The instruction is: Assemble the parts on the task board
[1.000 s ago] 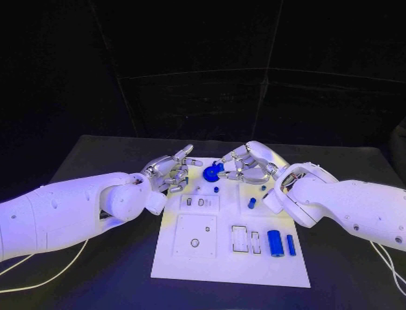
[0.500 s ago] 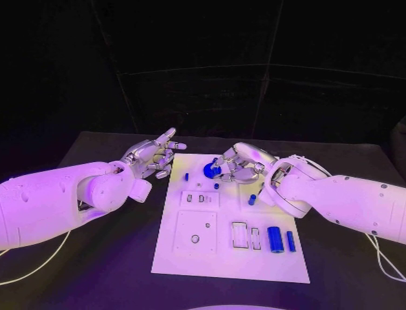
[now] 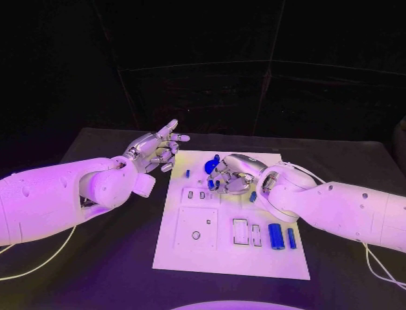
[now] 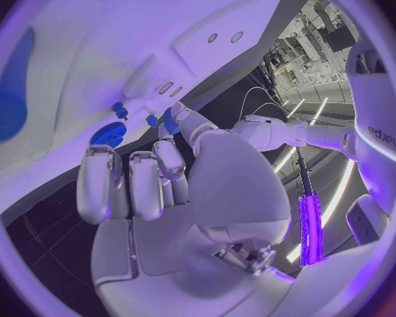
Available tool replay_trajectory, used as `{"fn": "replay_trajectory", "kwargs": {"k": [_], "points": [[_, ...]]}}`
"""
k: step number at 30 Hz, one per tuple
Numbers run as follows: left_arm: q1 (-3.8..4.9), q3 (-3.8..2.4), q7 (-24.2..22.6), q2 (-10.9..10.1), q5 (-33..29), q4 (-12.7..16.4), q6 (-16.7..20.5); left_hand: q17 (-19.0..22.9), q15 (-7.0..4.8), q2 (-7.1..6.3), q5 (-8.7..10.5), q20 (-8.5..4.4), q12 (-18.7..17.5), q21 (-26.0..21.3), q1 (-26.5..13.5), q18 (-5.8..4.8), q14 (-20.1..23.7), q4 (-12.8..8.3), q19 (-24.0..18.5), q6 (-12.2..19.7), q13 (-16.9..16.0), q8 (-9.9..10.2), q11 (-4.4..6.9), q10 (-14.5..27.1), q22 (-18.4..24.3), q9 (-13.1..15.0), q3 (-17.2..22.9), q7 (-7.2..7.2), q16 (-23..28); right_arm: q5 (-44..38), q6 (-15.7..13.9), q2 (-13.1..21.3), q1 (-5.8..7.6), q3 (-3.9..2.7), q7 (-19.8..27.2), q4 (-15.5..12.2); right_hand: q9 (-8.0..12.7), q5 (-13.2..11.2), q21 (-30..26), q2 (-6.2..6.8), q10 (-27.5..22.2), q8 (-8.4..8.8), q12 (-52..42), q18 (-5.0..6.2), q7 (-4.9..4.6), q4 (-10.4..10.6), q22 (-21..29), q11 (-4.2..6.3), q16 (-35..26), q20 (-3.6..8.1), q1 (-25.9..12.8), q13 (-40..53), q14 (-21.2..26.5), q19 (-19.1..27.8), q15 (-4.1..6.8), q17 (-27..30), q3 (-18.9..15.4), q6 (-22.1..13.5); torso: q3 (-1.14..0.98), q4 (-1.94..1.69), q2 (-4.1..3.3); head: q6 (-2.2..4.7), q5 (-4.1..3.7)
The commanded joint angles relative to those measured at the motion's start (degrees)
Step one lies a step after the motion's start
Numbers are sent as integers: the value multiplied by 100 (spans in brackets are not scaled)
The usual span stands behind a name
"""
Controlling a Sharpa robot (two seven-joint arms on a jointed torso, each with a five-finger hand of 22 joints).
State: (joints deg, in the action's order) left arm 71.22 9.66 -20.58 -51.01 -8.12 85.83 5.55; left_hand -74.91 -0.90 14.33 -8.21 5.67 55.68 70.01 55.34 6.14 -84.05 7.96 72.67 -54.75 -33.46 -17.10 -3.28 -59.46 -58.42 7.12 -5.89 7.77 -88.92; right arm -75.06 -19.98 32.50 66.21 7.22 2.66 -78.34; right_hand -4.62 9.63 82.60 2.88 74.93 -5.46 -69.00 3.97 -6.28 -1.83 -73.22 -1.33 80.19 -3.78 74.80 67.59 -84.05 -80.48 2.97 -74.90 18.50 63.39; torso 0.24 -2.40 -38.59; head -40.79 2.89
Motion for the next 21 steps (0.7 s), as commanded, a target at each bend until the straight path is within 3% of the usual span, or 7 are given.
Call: {"fn": "replay_trajectory", "kwargs": {"k": [1,7,21], "points": [[8,-6,-159,16,-146,26,25,-1255,31,32,-31,-1,-44,-42,30,70,-504,-35,-37,52,16,-10,-9,34,13,7,2,9,23,-376,144,-52,-21,-4,-129,52,-6,-14,18,-44,-14,-40,-1,-33,28,-1,0,-3,10,3,-20,-7,-352,-23,-35,-315,-38,53,-3,-4,-7,-28,0],[9,-6,-120,55,-155,24,56,-1227,32,27,-30,0,-60,-60,27,75,-493,-43,-50,50,30,-14,-10,34,38,11,-5,8,37,-490,171,-138,-79,-4,-186,120,-6,-14,18,-44,-14,-40,-1,-33,28,-1,0,-3,10,3,-20,-7,-352,-23,-35,-315,-38,53,-5,14,-6,-58,23],[9,-5,-89,94,-157,14,35,-1227,32,23,-30,0,-70,-61,25,75,-493,-49,-49,46,39,-19,-9,32,39,14,-11,7,37,-767,275,-226,-131,-4,-396,166,-7,-13,15,-48,-32,-40,22,-31,31,2,8,0,5,4,-20,-31,-350,-18,-33,-309,-43,57,-5,8,-1,-85,28]]}}
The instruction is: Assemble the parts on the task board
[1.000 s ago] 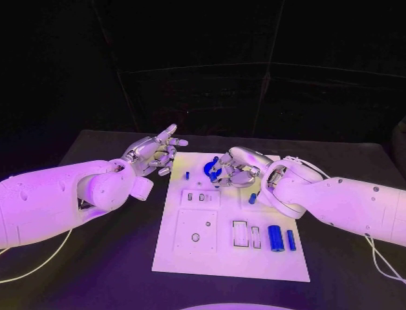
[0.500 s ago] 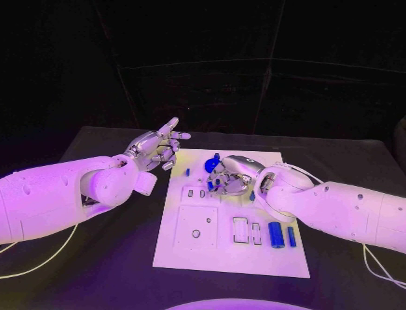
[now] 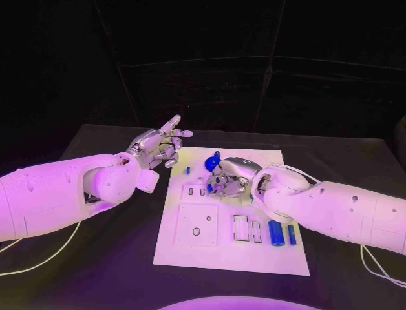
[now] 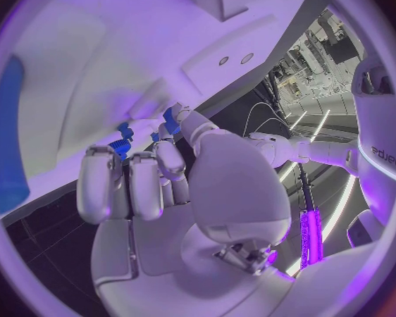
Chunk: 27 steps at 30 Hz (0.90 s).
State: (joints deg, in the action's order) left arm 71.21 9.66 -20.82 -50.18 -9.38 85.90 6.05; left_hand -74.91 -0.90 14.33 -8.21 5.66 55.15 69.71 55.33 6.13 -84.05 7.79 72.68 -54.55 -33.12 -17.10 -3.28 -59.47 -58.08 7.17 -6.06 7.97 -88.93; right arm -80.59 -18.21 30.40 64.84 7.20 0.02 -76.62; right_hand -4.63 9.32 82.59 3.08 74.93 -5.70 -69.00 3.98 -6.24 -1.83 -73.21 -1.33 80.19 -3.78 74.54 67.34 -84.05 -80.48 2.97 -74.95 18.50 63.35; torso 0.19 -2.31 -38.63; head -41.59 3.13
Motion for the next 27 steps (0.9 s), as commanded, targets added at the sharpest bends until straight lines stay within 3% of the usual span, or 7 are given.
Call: {"fn": "replay_trajectory", "kwargs": {"k": [1,27], "points": [[9,-5,-64,12,-31,6,-16,-1227,32,23,-30,0,-17,-31,25,76,-494,-32,-50,26,5,-19,-9,32,5,9,6,-13,38,-225,101,-19,4,-2,-144,-6,-6,18,15,-67,-32,-16,22,-32,26,2,7,0,5,4,6,-6,-350,-18,-33,-305,-42,60,0,0,3,-5,5],[9,-5,11,34,-21,-27,-58,-1230,32,19,-30,0,-30,-30,31,75,-495,-47,-46,28,17,-22,-8,30,2,12,3,-14,37,-388,288,-26,-4,-2,-436,-52,25,18,28,-20,-143,64,153,-41,-6,10,-30,-18,-59,7,-13,-124,-329,-35,-38,-230,-108,-47,3,-2,3,-23,5]]}}
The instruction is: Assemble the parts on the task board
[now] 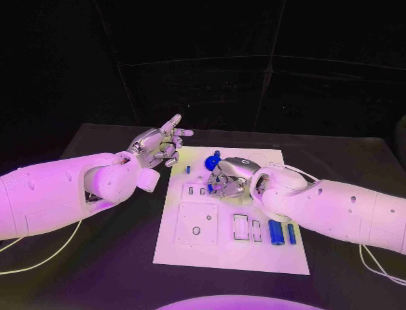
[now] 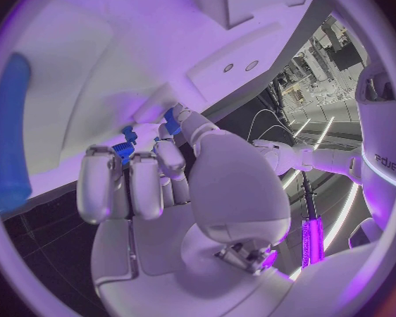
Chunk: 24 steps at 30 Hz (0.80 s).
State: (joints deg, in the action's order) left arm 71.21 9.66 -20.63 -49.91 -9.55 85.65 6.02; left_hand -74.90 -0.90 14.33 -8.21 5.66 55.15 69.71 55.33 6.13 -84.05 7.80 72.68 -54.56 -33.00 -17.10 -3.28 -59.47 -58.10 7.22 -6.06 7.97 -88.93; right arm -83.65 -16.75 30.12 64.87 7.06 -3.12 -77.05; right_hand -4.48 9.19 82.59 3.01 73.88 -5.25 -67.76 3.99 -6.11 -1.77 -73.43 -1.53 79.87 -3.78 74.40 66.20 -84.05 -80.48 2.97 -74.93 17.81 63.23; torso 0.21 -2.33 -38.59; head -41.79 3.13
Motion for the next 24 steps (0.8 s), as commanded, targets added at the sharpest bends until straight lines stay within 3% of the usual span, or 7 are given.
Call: {"fn": "replay_trajectory", "kwargs": {"k": [1,24], "points": [[9,-5,-6,7,-3,-3,-56,-1230,32,19,-30,1,-30,-30,31,76,-495,-48,-46,28,5,-22,-8,30,4,7,2,-14,37,-82,141,3,-6,12,-124,-12,10,31,29,-13,-39,19,30,-41,-18,3,-8,2,-27,7,1,-9,-329,-35,-38,-232,-40,-35,0,0,-1,-3,6],[9,-5,68,28,70,-29,-113,-1227,32,19,-31,1,-42,-31,39,76,-494,-64,-45,33,17,-22,-7,29,5,9,3,-14,38,-127,160,-5,-8,12,-200,-58,58,27,1,91,-178,159,201,-32,-115,36,42,-77,-71,-40,-57,-172,-316,-7,-98,-183,-168,-260,1,-3,0,-16,9]]}}
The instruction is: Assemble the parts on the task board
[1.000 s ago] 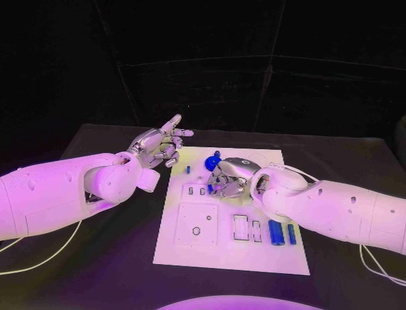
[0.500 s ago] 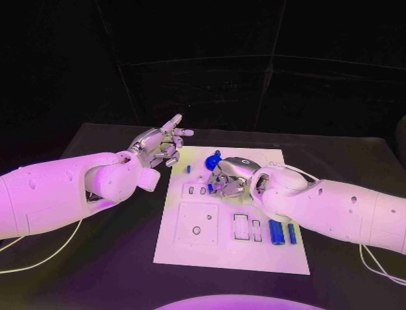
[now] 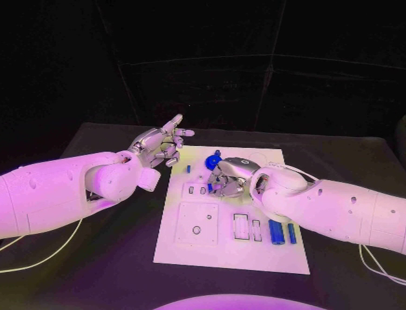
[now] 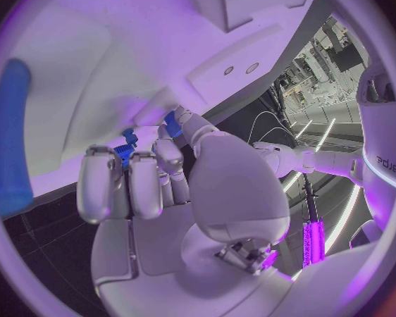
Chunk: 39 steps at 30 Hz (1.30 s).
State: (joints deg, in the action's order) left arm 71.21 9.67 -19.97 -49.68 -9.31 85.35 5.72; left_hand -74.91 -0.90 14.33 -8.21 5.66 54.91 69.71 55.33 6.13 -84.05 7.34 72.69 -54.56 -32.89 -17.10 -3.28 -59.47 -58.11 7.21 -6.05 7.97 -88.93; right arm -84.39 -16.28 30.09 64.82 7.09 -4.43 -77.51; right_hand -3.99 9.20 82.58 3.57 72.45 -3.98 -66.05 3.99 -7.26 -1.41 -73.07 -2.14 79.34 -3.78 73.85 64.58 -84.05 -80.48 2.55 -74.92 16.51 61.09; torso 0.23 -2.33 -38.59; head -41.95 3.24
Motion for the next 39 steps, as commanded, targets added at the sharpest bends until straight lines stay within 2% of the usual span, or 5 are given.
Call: {"fn": "replay_trajectory", "kwargs": {"k": [1,18,28,39], "points": [[9,-5,4,6,46,0,-84,-1227,32,19,-31,1,-18,-31,39,76,-494,-17,-45,33,6,-22,-7,28,6,10,3,-14,38,-53,116,-3,-4,8,-68,-13,10,26,0,36,-35,33,31,-33,-2,1,8,-17,-18,-41,-3,-12,-316,-7,-57,-184,-39,-49,1,-1,2,0,-2],[9,-5,31,17,47,-16,-89,-1243,31,26,-32,1,-37,-24,55,73,-500,-44,-34,40,24,-24,-7,25,-6,14,7,-14,30,-53,94,-15,-5,8,-58,-35,17,20,-10,84,-62,40,64,-30,-59,17,24,-68,-32,-78,-28,-46,-312,2,-99,-169,-104,-165,-2,0,0,-12,-7],[9,-5,74,20,48,-26,-93,-1239,30,29,-32,1,-47,-24,65,73,-499,-60,-31,44,34,-26,-8,23,-5,16,11,-14,32,-53,-74,-14,-6,9,-139,-36,14,-142,-18,208,-166,34,175,-27,-116,149,31,-129,-52,-137,-193,-176,-306,4,-155,-146,-451,-347,-1,1,2,-8,-7],[9,-5,111,22,48,-35,-99,-1241,30,30,-32,1,-50,-24,67,73,-500,-65,-30,47,37,-25,-8,23,-5,16,11,-13,31,4,-232,-16,-9,9,-132,-72,15,-112,-70,191,-435,36,470,-6,-156,220,131,-167,-140,-167,-194,-489,-277,59,-185,-48,-649,-556,-2,2,6,0,-22]]}}
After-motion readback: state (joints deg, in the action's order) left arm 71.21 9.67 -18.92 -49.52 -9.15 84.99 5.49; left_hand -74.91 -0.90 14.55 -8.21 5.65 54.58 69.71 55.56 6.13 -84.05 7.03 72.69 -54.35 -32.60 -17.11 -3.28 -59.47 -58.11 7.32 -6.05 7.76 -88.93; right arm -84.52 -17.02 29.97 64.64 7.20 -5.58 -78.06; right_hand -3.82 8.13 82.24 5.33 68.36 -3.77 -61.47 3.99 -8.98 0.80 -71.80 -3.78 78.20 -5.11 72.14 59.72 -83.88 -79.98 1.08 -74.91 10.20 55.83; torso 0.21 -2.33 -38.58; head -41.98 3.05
